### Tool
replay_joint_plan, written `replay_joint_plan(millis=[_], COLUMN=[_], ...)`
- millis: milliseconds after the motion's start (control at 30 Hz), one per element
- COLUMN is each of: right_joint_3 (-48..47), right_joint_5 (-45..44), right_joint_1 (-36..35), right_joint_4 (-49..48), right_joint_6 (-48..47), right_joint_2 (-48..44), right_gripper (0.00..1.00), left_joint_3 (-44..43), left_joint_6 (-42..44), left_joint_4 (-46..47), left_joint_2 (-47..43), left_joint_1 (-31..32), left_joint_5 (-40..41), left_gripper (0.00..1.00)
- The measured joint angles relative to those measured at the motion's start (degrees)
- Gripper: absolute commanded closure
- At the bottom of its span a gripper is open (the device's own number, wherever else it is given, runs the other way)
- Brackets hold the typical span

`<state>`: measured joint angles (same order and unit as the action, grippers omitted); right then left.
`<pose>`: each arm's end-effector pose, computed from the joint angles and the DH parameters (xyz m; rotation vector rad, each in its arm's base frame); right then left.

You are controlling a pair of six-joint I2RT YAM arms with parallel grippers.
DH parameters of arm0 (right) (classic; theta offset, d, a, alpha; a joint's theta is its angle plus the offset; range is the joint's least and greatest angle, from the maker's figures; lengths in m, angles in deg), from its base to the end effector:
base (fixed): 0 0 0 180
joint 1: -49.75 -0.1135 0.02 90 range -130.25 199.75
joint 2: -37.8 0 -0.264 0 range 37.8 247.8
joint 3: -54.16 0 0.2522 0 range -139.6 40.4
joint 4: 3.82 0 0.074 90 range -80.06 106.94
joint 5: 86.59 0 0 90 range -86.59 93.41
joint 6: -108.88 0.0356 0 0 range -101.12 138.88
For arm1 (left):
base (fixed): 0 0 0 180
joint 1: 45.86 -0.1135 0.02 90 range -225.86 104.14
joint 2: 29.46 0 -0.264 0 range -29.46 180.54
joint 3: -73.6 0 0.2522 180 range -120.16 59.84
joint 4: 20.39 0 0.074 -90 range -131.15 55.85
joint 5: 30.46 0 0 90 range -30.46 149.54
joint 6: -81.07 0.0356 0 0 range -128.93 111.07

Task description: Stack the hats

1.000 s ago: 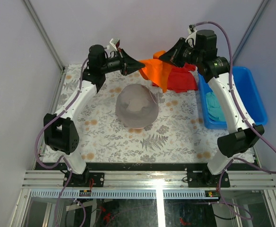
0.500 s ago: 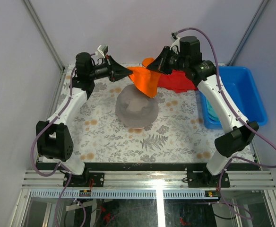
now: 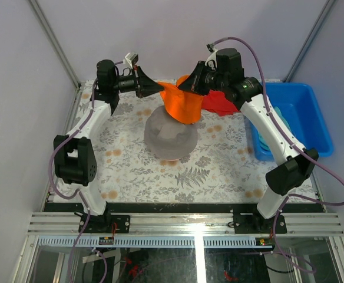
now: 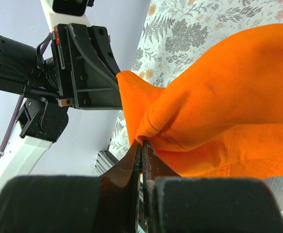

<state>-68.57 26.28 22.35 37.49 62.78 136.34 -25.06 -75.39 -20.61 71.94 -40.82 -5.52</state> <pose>0.3411 0.1924 0.4465 -0.0087 2.0357 1.1973 0.4086 -0.0684 0.3556 0.0168 1.9527 -1.7913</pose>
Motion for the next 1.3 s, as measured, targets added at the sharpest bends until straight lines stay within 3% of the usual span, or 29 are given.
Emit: replay_joint_plan(millis=[400, 767, 1167, 1300], right_joint_3=[0.0, 0.3, 0.2, 0.3], right_joint_5=[-0.9, 0.8, 0.4, -0.3], right_joint_1=[0.0, -3.9, -9.9, -11.3], right_joint_4=[0.0, 5.9, 7.9, 10.4], right_joint_6=[-0.4, -2.7, -4.3, -5.5], right_joint_2=[0.0, 0.1, 3.0, 4.2], right_gripper=[1.0, 1.0, 1.0, 0.96], left_joint_3=[-4.6, 17.4, 29.3, 35.0], left_joint_6=[-1.3, 0.0, 5.5, 7.3], left_joint_4=[3.3, 3.7, -0.3, -1.2], left_joint_2=[3.3, -11.4, -20.6, -21.9], left_joint_1=[-0.2, -2.7, -8.5, -8.8], left_joint_5=[-3.0, -3.0, -4.6, -5.0], left_gripper=[1.0, 1.0, 1.0, 1.0])
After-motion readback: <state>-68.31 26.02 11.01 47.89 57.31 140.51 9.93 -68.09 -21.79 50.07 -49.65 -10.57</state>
